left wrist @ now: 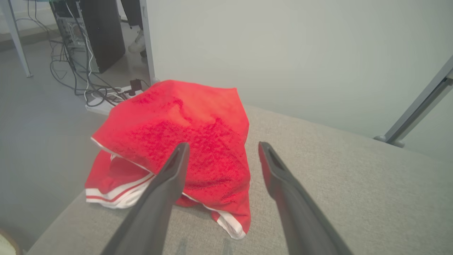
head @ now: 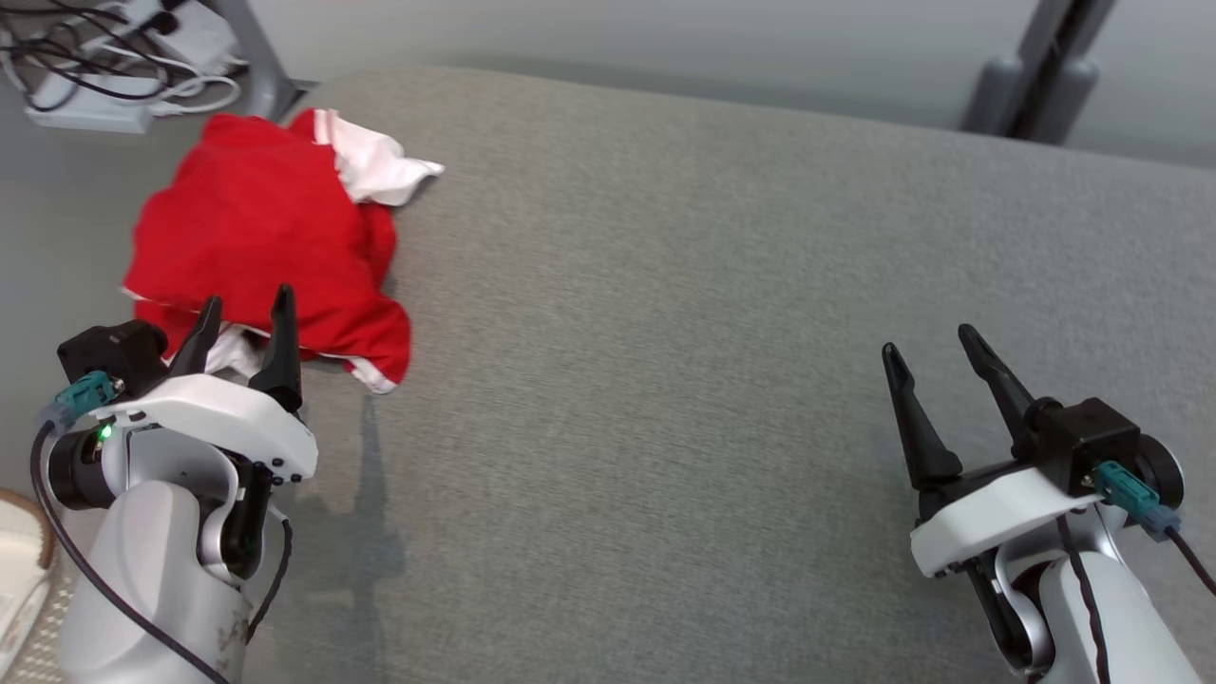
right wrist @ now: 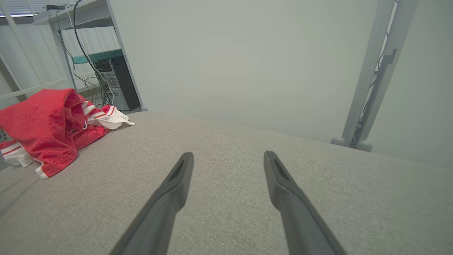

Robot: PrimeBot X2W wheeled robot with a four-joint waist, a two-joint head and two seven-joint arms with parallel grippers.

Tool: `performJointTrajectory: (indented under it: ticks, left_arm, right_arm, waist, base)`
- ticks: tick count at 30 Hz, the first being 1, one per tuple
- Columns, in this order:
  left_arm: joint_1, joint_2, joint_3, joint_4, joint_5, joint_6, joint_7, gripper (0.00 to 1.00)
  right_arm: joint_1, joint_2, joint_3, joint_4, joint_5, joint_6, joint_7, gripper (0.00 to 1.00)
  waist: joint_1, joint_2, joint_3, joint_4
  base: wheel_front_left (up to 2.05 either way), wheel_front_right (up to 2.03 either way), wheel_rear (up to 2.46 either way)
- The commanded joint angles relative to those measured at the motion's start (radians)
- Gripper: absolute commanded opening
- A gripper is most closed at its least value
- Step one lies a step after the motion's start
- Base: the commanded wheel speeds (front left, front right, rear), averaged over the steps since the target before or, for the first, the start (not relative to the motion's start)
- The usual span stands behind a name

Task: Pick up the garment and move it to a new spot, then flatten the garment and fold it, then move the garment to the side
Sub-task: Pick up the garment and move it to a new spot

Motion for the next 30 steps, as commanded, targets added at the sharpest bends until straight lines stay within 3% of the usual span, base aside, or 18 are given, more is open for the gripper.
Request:
performJointTrajectory:
  ticks: [1,7,14,15,16,18,25,30]
  left_arm:
    - [-0.03,0.007,0.0,0.03,-0.009,-0.011,0.008,1.0]
    - [-0.126,0.02,0.005,0.238,-0.038,-0.029,0.045,1.0]
    - [-0.218,0.051,0.011,0.436,-0.035,-0.021,0.008,1.0]
    - [-0.23,0.055,0.009,0.458,-0.028,-0.016,-0.003,0.92]
    - [-0.239,0.058,0.007,0.483,-0.025,-0.012,-0.006,0.54]
    - [-0.26,0.071,0.002,0.525,-0.017,-0.006,-0.02,0.0]
    - [-0.3,0.084,-0.023,0.585,0.009,-0.014,-0.127,0.0]
    - [-0.288,0.102,-0.025,0.513,0.016,-0.028,-0.205,0.0]
  right_arm:
    - [-0.015,-0.012,-0.001,-0.006,-0.003,0.0,0.005,1.0]
    - [-0.04,-0.017,0.004,-0.02,-0.011,0.0,0.015,1.0]
    - [-0.046,-0.02,0.002,-0.029,-0.015,0.0,0.017,1.0]
    - [-0.046,-0.021,0.002,-0.03,-0.015,0.0,0.018,1.0]
    - [-0.046,-0.022,0.001,-0.03,-0.014,0.0,0.02,1.0]
    - [-0.045,-0.021,-0.001,-0.031,-0.013,0.0,0.022,1.0]
    - [-0.02,-0.015,-0.031,-0.034,-0.015,0.0,0.02,1.0]
    - [0.006,-0.007,-0.048,-0.026,-0.01,0.0,0.005,1.0]
  waist:
    - [0.0,0.0,0.065,-0.065]
    - [0.0,0.0,0.13,-0.128]
    - [0.0,0.0,0.157,-0.154]
    - [0.0,0.0,0.158,-0.156]
    - [0.0,0.0,0.158,-0.157]
    - [0.0,0.0,0.158,-0.159]
    - [0.0,0.0,0.135,-0.135]
    - [0.0,0.0,0.083,-0.114]
  base:
    - [0.0,0.0,0.0]
    - [0.0,0.0,0.0]
    - [0.0,0.0,0.0]
    - [0.0,0.0,0.0]
    - [0.0,0.0,0.0]
    - [0.0,0.0,0.0]
    - [0.0,0.0,0.0]
    - [0.0,0.0,0.0]
